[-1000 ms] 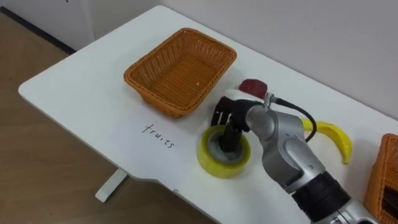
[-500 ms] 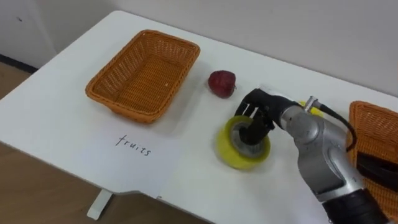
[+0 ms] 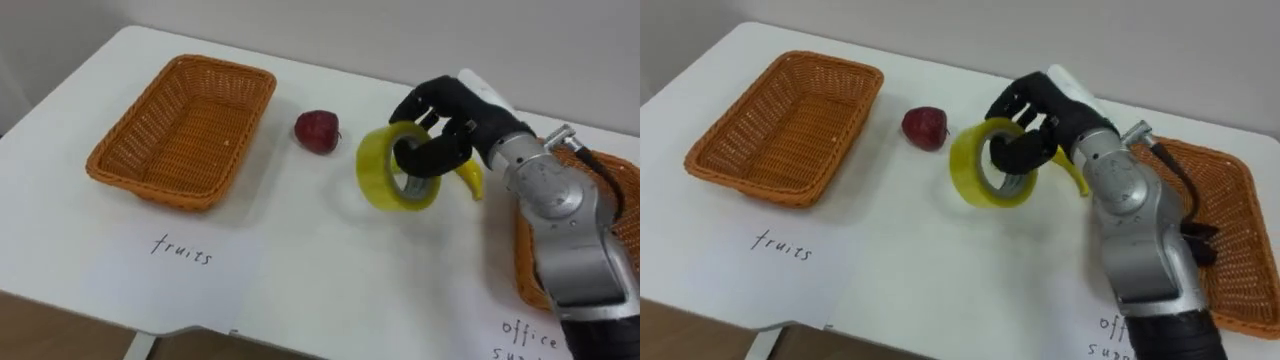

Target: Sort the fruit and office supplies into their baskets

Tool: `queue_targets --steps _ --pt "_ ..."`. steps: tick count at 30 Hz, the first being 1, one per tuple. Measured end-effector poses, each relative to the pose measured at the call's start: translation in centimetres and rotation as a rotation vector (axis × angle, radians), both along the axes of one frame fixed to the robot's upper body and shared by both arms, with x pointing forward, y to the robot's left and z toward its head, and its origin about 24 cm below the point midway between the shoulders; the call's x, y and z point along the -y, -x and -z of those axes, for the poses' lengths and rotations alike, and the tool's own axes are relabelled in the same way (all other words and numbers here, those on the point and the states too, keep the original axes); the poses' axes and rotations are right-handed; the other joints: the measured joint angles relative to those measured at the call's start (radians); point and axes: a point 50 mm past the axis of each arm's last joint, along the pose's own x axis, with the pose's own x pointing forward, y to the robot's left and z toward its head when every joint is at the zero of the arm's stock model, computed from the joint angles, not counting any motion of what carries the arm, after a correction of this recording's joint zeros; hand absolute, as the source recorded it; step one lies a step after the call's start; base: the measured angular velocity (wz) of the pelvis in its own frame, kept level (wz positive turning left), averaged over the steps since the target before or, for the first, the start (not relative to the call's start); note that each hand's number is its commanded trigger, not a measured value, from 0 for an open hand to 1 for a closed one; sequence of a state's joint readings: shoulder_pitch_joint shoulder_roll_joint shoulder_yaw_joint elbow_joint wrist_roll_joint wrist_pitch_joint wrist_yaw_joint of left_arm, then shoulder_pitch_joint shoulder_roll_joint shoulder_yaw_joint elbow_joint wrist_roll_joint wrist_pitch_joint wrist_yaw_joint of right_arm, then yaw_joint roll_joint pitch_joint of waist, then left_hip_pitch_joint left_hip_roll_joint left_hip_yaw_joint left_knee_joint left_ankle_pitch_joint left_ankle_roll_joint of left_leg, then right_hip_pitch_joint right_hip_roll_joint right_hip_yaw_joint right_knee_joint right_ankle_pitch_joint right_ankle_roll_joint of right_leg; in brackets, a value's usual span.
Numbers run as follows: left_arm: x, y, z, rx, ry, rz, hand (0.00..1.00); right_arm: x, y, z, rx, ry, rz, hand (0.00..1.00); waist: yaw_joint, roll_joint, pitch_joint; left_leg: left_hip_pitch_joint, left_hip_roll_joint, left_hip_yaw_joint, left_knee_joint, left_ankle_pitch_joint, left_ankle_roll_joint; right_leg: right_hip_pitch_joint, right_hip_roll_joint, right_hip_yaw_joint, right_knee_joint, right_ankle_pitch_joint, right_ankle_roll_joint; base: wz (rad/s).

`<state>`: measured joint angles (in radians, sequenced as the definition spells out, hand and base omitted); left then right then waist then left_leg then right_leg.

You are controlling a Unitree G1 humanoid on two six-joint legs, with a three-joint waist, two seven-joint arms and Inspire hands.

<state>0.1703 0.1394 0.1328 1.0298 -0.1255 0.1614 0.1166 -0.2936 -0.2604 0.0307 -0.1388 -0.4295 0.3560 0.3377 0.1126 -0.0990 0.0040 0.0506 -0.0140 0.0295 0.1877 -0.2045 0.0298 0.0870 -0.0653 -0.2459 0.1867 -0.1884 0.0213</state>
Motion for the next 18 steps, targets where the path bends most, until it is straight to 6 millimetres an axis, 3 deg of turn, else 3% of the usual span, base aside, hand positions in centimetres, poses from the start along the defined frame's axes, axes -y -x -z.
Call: queue_targets --steps 13,18 --pt "-0.4 2.4 0.1 -0.025 0.018 -0.021 0.0 4.0 0.2 -2.5 0.179 -0.169 0.136 1.0 -0.055 -0.003 -0.0024 0.016 0.003 0.001 -0.002 0.0 0.0 0.014 0.0 -0.003 -0.001 0.0 0.0 0.0" --pt "-0.6 3.2 0.1 -0.043 0.012 -0.029 0.0 5.5 1.0 -1.8 0.19 -0.222 0.215 1.0 -0.07 -0.008 -0.0046 0.029 0.003 0.001 -0.007 -0.001 0.0 0.031 0.001 -0.001 -0.001 0.0 0.0 0.0"
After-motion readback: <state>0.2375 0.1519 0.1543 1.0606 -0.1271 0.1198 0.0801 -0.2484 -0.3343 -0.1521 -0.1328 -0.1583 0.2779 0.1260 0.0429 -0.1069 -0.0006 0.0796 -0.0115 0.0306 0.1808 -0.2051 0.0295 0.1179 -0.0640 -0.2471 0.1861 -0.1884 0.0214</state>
